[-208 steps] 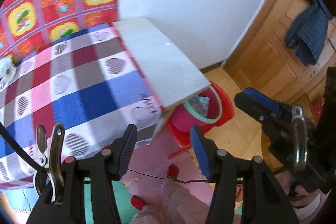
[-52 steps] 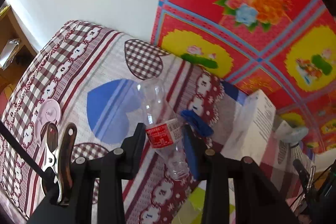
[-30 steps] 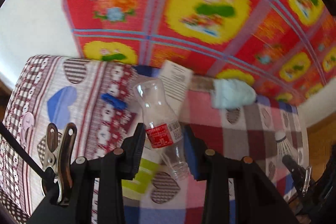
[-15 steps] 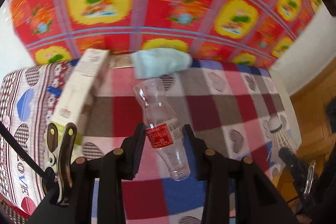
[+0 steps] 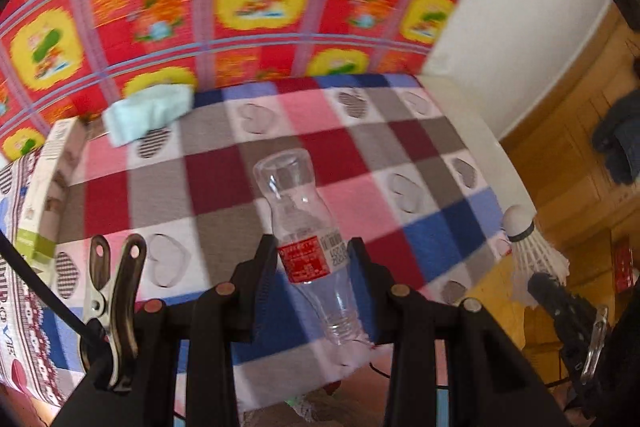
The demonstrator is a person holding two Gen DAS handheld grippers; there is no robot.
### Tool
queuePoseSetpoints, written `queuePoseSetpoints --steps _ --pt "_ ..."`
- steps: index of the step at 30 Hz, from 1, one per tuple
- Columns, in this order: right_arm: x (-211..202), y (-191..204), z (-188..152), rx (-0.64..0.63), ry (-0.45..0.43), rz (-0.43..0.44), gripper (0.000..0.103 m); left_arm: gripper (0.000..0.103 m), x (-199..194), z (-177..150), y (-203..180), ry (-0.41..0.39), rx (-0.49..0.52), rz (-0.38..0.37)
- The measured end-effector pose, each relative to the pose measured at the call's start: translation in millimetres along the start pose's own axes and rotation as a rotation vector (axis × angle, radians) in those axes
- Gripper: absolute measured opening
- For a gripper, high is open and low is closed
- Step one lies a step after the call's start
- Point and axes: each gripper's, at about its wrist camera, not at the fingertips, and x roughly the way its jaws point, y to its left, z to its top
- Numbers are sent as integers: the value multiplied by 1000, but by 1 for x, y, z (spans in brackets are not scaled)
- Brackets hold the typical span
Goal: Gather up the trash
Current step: 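Lift the bottle with the left gripper while the right lifts the shuttlecock, then carry the bottle and shuttlecock in both grippers over the red bucket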
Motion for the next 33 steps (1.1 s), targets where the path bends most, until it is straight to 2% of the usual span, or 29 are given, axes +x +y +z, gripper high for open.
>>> queuePoseSetpoints --steps 7,17,33 --pt "-37 -51 -10 15 -21 -27 2 38 11 -7 -75 4 56 -39" --pt "-75 -119 -9 44 -57 -88 2 38 29 1 -167 19 139 -101" --pt "-74 -203 15 124 -77 -189 2 38 82 41 -285 51 323 -236"
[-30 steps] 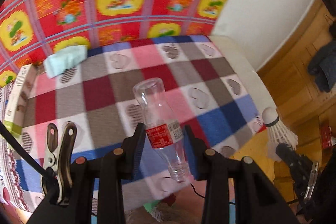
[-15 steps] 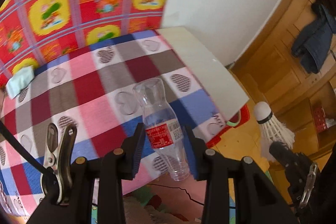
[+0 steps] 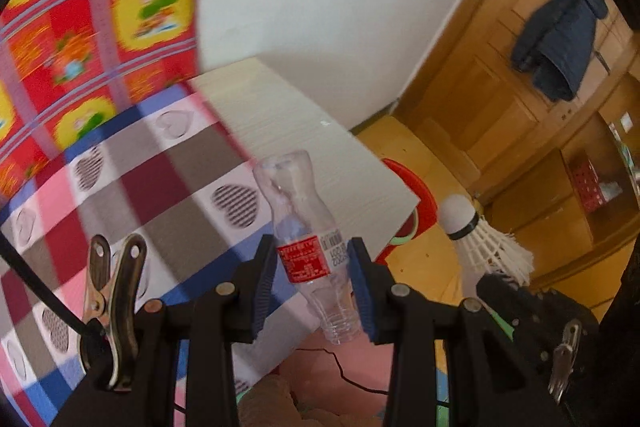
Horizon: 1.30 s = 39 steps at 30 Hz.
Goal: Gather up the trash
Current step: 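Carry the bottle and shuttlecock in both grippers over the red bucket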
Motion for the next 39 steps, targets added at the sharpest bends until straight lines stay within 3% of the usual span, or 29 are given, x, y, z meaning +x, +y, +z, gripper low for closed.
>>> queuePoseSetpoints --steps 10,17,25,39 --pt "7 -50 17 74 -29 -81 2 38 41 39 -52 37 109 -40" --pt "12 -106 22 92 -28 -110 2 38 71 52 -95 33 126 -38" --pt "23 -172 29 50 34 -118 2 38 119 63 -151 79 97 -59" --pt "61 -286 15 8 161 -105 2 38 222 71 -231 97 139 -73"
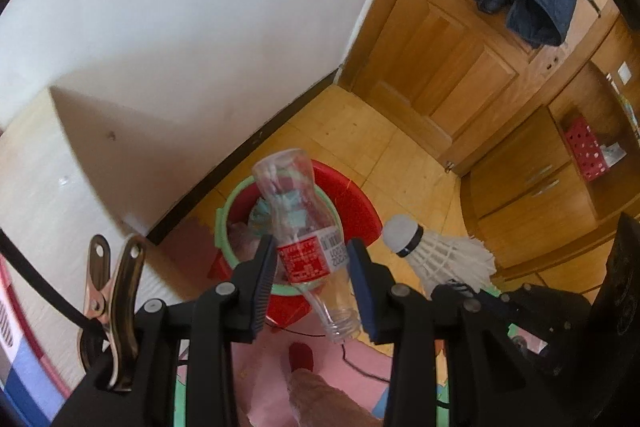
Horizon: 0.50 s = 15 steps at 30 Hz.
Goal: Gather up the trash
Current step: 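Carry the bottle and shuttlecock in both grippers over the red bucket, then open the left gripper to drop the bottle while the right drops the shuttlecock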
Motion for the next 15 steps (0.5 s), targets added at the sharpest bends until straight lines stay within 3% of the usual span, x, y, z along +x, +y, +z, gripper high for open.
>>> queuePoseSetpoints --steps 15 --pt "58 -65 -16 29 97 10 3 38 124 12 -10 93 -28 16"
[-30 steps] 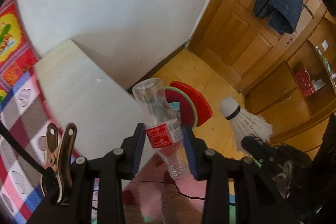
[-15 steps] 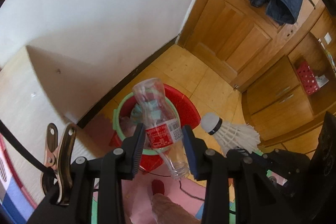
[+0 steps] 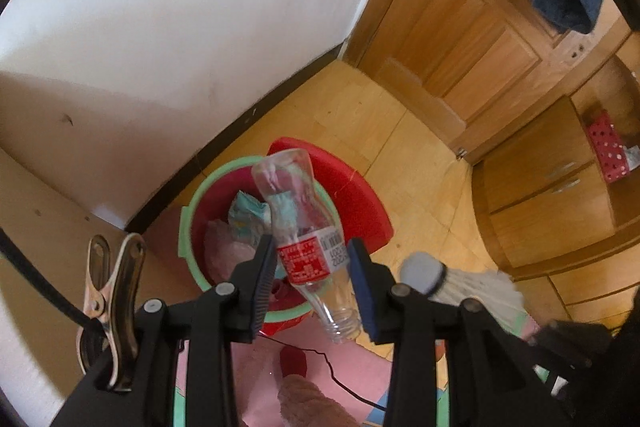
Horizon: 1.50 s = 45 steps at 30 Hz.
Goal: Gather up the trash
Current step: 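Open the left gripper to drop the bottle while the right drops the shuttlecock, then raise both open grippers away from the bucket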
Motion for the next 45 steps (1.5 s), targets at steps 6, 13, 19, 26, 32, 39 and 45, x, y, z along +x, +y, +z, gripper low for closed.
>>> queuePoseSetpoints --steps 6,13,19,26,32,39,45 --pt "16 -5 -3 -4 36 1 3 38 50 9 11 54 -38 27" --pt "36 -7 -3 -3 74 14 3 38 85 21 14 98 -39 58" --pt "45 -4 -3 -9 95 33 3 48 88 25 20 110 -62 89" --pt "69 -12 -3 -26 127 49 3 49 67 33 24 96 -101 114" --pt "92 -13 4 -40 156 75 3 50 50 40 37 73 -203 128" --pt "116 -14 18 -34 163 103 3 50 43 44 51 66 -248 156" --pt "122 -11 30 -37 146 131 19 50 43 44 56 67 -258 156"
